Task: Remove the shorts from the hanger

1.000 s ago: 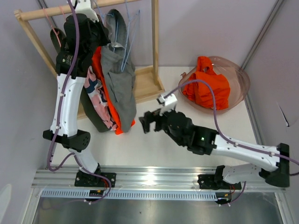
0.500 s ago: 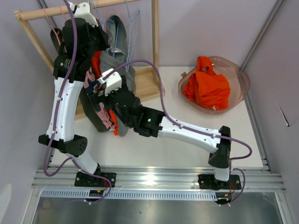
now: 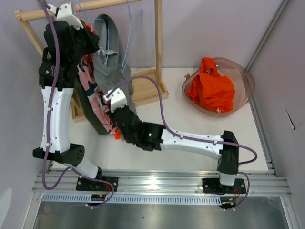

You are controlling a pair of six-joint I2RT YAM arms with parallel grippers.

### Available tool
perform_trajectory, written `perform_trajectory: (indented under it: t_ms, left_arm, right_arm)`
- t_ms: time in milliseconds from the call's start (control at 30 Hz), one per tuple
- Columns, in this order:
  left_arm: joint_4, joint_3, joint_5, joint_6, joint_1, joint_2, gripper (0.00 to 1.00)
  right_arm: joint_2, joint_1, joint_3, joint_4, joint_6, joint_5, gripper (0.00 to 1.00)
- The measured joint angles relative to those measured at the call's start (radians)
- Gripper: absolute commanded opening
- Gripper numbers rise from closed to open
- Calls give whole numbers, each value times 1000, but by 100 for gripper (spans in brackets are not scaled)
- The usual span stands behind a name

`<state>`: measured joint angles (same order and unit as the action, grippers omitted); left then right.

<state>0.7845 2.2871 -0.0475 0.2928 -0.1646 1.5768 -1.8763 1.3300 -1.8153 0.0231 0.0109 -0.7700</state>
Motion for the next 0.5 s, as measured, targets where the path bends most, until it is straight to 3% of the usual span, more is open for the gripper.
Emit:
perform_trajectory:
  t_ms: [300,500]
  left_arm:
    - [210,143,109,40,6,63,0]
    - [169,157,137,45,23,75,0]
  right_arm:
    - [199,237,358,-45,238,-203,0]
    - [194,281,457,81,354,-238,0]
